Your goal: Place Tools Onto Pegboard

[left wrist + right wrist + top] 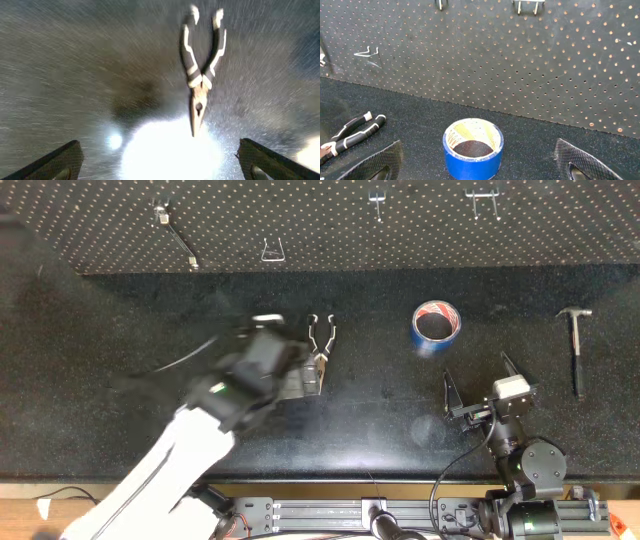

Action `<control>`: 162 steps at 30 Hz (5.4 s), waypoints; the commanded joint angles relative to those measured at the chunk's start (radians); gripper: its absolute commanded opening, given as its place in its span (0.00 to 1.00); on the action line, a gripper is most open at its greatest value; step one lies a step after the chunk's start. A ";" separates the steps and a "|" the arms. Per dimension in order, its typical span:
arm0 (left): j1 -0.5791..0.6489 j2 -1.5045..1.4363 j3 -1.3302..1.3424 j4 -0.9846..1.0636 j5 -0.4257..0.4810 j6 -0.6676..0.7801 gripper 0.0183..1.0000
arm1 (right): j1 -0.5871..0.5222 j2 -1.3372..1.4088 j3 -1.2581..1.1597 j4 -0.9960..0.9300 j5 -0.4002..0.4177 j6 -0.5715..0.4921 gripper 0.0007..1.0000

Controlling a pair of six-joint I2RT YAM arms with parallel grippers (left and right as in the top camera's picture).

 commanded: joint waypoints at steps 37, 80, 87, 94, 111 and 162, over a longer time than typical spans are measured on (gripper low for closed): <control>0.083 0.811 0.519 0.003 0.170 0.144 1.00 | 0.008 -0.006 -0.003 -0.006 0.002 -0.010 0.98; 0.076 0.357 0.482 -0.242 -0.098 0.042 0.01 | 0.008 -0.006 -0.003 -0.006 0.002 -0.010 0.98; 0.167 -0.035 0.102 -0.101 -0.165 0.047 0.01 | 0.008 -0.006 -0.003 -0.006 0.002 -0.010 0.98; 0.168 0.137 0.010 0.904 -0.302 0.479 0.01 | 0.008 -0.006 -0.003 -0.006 0.002 -0.010 0.98; 0.213 0.176 -0.327 1.778 -0.230 0.544 0.01 | 0.008 -0.007 -0.003 -0.006 0.002 -0.010 0.98; 0.332 -0.154 -0.481 1.276 0.019 0.380 1.00 | 0.008 -0.006 -0.003 -0.006 0.002 -0.010 0.98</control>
